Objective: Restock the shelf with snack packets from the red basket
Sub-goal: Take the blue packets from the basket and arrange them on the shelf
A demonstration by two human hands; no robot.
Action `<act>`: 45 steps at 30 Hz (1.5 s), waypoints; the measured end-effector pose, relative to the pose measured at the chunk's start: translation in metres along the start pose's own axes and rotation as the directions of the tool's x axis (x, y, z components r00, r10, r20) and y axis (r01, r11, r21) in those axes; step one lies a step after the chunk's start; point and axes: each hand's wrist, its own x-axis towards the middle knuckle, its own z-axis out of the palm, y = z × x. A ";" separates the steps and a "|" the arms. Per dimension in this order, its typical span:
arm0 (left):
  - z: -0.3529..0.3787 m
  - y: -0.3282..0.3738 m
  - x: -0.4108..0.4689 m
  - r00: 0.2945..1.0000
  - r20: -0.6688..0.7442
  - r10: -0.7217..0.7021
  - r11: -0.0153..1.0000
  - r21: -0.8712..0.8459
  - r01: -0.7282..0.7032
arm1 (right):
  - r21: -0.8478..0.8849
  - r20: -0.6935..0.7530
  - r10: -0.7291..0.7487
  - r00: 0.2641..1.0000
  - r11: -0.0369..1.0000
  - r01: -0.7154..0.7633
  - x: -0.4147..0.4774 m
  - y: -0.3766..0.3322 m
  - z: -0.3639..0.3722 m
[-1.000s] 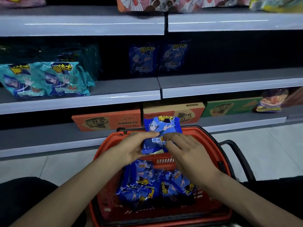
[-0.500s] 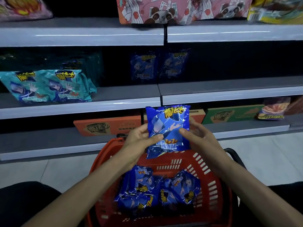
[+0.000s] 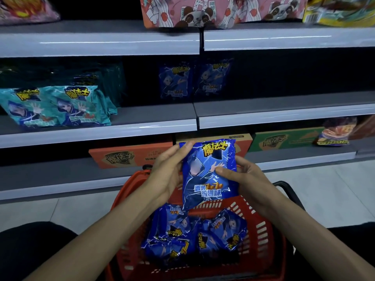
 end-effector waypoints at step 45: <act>-0.020 0.038 0.068 0.791 -0.433 0.432 0.756 0.653 -0.056 | -0.609 -0.328 -0.518 0.790 0.755 0.243 0.117 -0.020 0.052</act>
